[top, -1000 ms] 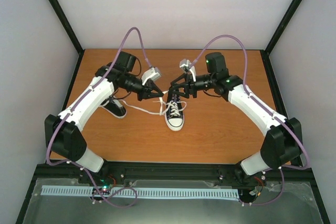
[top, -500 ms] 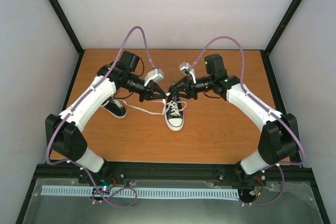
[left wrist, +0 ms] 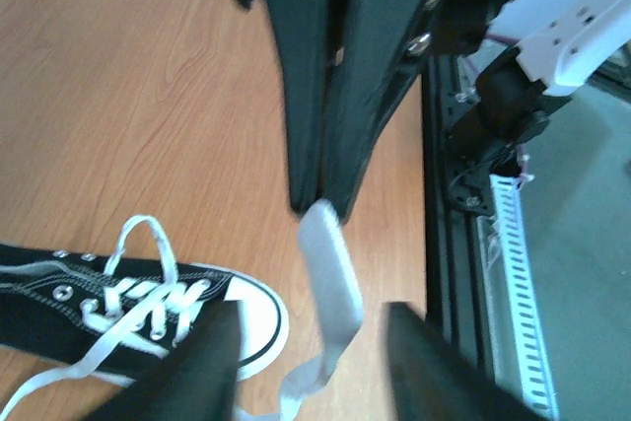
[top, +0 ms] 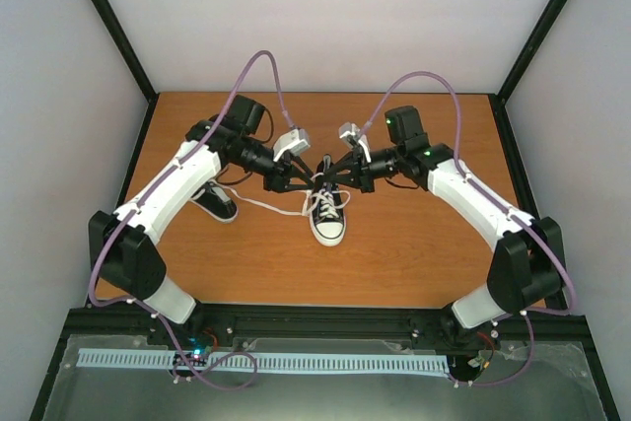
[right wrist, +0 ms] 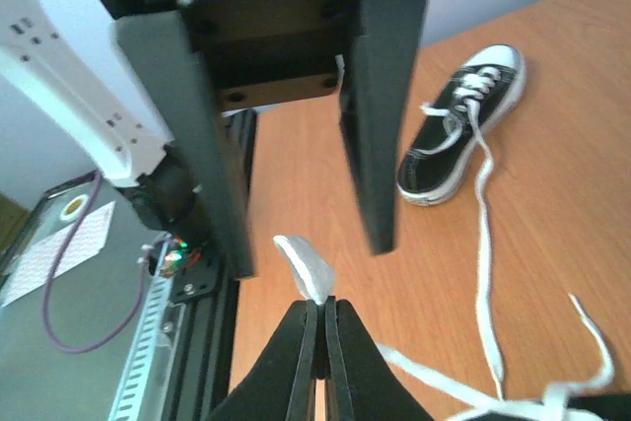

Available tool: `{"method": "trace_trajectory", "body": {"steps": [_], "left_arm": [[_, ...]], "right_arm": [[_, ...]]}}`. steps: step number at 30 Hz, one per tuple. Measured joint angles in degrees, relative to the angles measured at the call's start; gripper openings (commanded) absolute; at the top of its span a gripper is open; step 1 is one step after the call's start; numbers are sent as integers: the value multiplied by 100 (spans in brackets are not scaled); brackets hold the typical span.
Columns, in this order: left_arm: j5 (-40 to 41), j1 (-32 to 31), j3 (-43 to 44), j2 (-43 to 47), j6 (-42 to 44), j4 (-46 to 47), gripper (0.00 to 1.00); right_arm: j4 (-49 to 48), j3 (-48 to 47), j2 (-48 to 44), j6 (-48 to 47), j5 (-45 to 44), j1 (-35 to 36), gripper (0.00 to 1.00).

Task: Tie the shoes
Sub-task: Cross the shoelace with the shoelace.

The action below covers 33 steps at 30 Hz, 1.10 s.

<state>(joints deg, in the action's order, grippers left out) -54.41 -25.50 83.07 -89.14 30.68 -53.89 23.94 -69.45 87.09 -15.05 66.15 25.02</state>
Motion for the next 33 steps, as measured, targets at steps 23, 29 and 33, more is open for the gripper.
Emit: {"method": "trace_trajectory", "body": {"steps": [23,29,33], "left_arm": [[1956,-310,-120,-1714,1375,415,93],[2216,-579,-1012,-1220,1694,1054,90],[2441,-719,-1104,-1182,1718,1392,86]], "right_arm": [[-275,699,-195,1305,-3246,-623,3],[-402,697,9,1561,-3338,-826,3],[-595,693,208,1818,-3307,-1095,3]]}}
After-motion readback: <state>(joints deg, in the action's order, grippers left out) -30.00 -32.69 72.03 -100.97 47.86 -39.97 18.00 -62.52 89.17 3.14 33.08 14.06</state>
